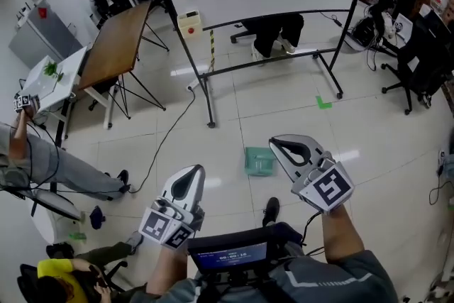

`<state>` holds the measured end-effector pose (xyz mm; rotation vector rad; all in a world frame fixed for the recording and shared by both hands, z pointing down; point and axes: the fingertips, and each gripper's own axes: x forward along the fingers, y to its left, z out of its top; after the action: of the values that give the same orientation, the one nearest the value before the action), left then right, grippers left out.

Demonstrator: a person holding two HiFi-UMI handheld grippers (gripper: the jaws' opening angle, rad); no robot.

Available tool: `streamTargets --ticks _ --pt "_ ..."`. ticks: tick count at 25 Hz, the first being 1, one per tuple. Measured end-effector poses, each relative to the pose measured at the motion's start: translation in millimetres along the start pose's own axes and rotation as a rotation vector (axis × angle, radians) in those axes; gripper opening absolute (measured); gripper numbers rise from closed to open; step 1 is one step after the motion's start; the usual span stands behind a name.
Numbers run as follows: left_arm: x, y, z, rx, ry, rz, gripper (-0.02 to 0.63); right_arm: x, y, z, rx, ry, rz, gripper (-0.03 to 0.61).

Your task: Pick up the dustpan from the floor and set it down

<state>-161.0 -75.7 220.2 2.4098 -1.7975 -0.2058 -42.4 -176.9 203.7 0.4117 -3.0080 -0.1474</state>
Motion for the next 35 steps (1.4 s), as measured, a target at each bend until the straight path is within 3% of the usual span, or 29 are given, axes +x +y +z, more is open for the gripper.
streamTargets --ticks 6,10,14,20,28,32,35 --pt "-140 10 -10 -0.021 -0.001 -0.053 0.026 -5 132 7 0.043 0.028 -0.072 0.020" --pt "-196 -15 -19 -0.042 0.001 -0.108 0.026 -36 189 10 0.035 0.026 -0.137 0.020" --pt "-229 -44 -3 -0.050 0.002 -0.158 0.026 -69 234 27 0.035 0.048 -0.174 0.020" --pt "-231 -127 8 -0.043 -0.008 -0.169 0.026 -162 240 44 0.041 0.014 -0.195 0.020" --pt "-208 -213 -1 -0.066 -0.015 -0.127 0.026 -248 226 42 0.060 -0.009 -0.146 0.020" --pt "-200 -239 -3 -0.099 -0.021 -0.111 0.026 -277 212 40 0.086 -0.012 -0.155 0.020" --pt "-198 -244 -3 -0.068 -0.005 -0.135 0.026 -280 206 40 0.083 -0.020 -0.179 0.020"
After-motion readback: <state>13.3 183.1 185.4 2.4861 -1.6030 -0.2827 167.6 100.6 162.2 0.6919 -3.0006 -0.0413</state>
